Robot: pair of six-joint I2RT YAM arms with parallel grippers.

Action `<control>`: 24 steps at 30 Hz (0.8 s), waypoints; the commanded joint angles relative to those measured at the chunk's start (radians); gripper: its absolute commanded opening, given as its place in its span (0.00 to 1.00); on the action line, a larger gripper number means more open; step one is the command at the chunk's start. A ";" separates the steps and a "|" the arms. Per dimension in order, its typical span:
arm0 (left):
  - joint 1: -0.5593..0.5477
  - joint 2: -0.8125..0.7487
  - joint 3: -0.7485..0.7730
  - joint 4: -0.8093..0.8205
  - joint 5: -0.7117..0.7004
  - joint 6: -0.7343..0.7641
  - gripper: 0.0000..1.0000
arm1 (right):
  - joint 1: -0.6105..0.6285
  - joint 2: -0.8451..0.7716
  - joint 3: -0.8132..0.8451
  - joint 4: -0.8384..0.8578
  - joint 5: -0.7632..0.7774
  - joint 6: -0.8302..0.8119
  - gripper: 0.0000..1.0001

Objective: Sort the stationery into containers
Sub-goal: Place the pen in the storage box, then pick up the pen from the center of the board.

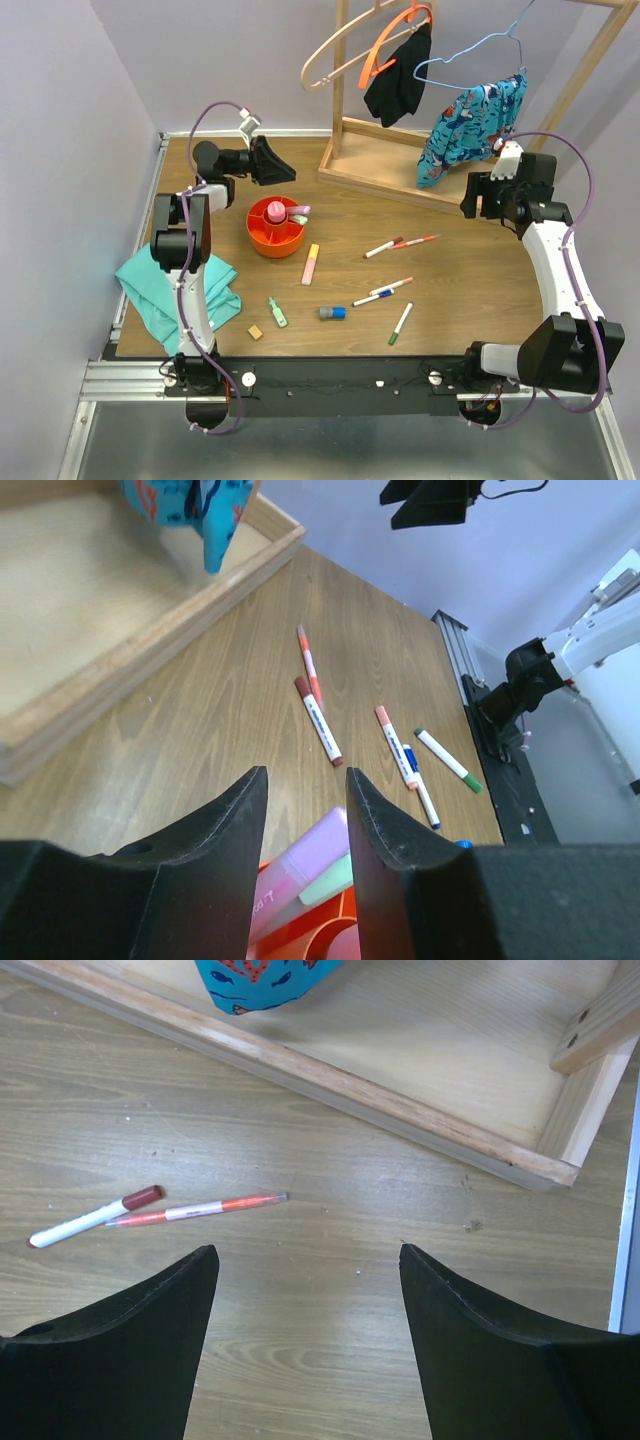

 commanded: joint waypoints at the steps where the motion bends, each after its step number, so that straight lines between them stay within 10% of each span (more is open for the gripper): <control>1: 0.013 -0.155 0.093 0.064 0.013 0.017 0.46 | -0.009 -0.019 -0.011 0.046 -0.066 0.025 0.81; 14: 0.006 -0.515 -0.127 -0.106 -0.064 0.092 0.50 | 0.238 -0.028 0.073 0.000 -0.192 -0.041 0.80; 17: -0.035 -0.586 -0.070 -0.355 -0.346 0.179 0.54 | 0.255 -0.007 0.082 0.045 -0.174 0.126 0.81; 24: -0.259 -0.606 0.399 -1.548 -1.121 1.081 0.67 | 0.400 0.073 0.165 0.012 0.054 0.316 0.83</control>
